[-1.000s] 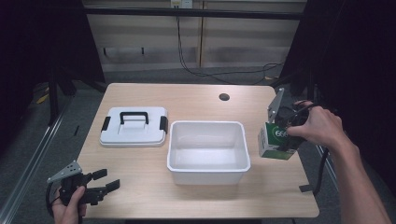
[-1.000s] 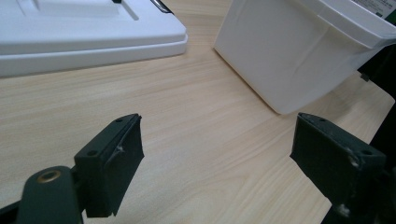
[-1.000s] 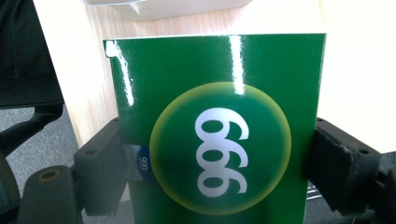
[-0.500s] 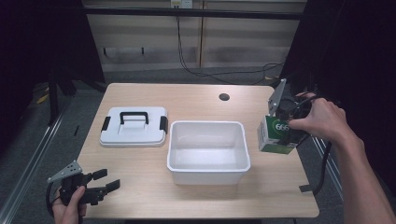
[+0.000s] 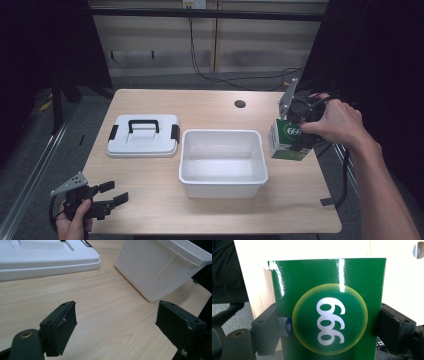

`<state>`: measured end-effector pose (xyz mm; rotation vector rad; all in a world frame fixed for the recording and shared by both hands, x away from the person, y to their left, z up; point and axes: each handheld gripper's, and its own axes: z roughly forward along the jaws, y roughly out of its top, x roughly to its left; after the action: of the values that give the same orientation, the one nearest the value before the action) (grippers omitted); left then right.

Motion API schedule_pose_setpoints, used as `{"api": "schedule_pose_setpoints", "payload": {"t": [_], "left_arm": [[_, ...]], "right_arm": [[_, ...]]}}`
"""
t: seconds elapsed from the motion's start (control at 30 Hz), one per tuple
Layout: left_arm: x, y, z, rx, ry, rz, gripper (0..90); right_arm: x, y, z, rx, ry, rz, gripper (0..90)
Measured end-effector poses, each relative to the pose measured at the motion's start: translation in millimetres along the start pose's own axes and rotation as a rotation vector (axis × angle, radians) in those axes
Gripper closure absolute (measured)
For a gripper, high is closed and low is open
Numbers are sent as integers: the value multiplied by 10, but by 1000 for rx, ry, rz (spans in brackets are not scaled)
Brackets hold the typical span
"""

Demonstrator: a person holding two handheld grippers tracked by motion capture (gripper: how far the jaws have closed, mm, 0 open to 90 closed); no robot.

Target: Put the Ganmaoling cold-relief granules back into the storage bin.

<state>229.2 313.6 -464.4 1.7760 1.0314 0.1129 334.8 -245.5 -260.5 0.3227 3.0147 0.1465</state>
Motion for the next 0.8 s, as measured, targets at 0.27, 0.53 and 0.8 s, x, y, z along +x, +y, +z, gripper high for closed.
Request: {"api": "schedule_pose_setpoints", "payload": {"t": [0.27, 0.53, 0.8], "left_arm": [[-4, -2, 0, -1, 1, 0, 164], [-1, -3, 2, 2, 1, 0, 164], [-4, -1, 0, 1, 2, 2, 164]], "right_arm": [[-3, 208, 10, -30, 12, -24, 158], [-13, 384, 62, -32, 28, -42, 158], [-9, 514, 31, -35, 25, -49, 158]]}}
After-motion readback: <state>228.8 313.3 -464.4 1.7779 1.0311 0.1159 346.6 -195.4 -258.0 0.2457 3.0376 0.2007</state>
